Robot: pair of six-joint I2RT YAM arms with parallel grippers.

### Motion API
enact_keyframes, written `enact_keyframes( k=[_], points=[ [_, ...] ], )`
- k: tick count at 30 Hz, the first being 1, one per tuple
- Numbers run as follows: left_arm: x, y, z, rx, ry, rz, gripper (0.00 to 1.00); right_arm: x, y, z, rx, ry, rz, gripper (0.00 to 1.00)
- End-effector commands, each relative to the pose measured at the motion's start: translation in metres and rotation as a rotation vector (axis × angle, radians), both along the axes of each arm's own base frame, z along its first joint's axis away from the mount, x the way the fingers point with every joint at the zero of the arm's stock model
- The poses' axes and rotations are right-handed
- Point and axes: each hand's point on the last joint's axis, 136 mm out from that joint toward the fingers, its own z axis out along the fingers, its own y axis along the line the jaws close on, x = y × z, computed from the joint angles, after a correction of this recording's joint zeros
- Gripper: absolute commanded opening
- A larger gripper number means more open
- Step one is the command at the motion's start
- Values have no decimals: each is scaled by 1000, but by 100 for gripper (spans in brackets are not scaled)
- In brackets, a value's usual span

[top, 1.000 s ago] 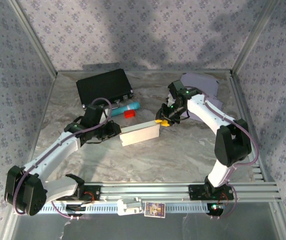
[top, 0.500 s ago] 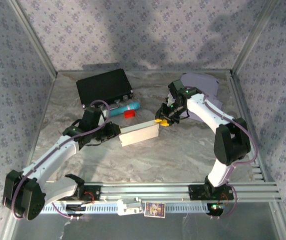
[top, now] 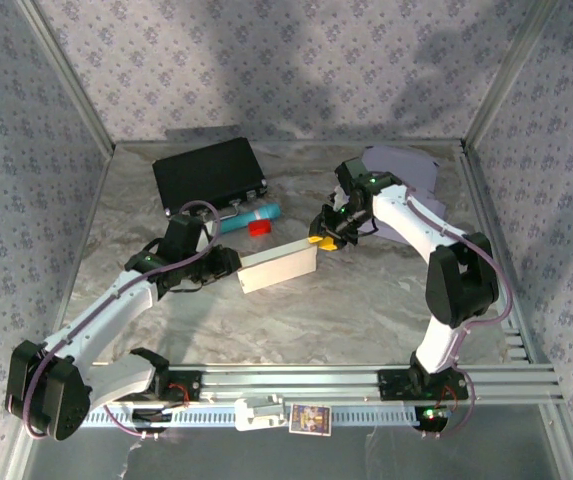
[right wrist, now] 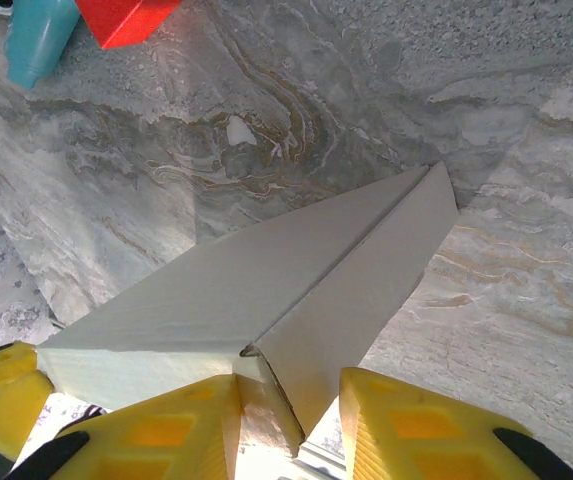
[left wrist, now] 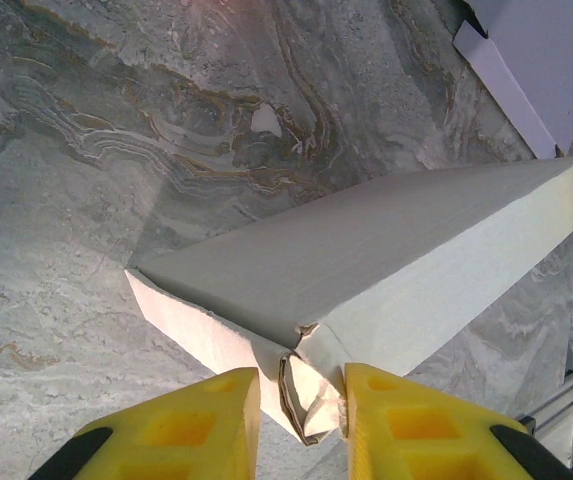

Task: Fold the paper box

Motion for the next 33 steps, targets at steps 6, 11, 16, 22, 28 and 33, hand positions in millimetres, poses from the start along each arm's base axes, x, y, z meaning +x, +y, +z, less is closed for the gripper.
enact_keyframes(
  k=[6, 11, 16, 22, 28, 33],
  points=[
    [-37, 36, -62, 142, 225, 106, 18, -2, -17, -28, -113, 68, -43, 32],
    [-42, 39, -66, 159, 239, 93, 17, -1, -16, -29, -109, 72, -50, 32],
    [-50, 45, -74, 183, 256, 100, 12, 0, -15, -29, -101, 76, -55, 32],
    [-54, 46, -82, 169, 267, 119, 6, 1, -13, -27, -90, 75, -59, 32],
    [-52, 47, -81, 181, 261, 115, 4, 1, -13, -28, -92, 77, -60, 33],
    [-61, 55, -88, 253, 311, 90, 9, 2, -14, -26, -87, 74, -69, 34]
  ],
)
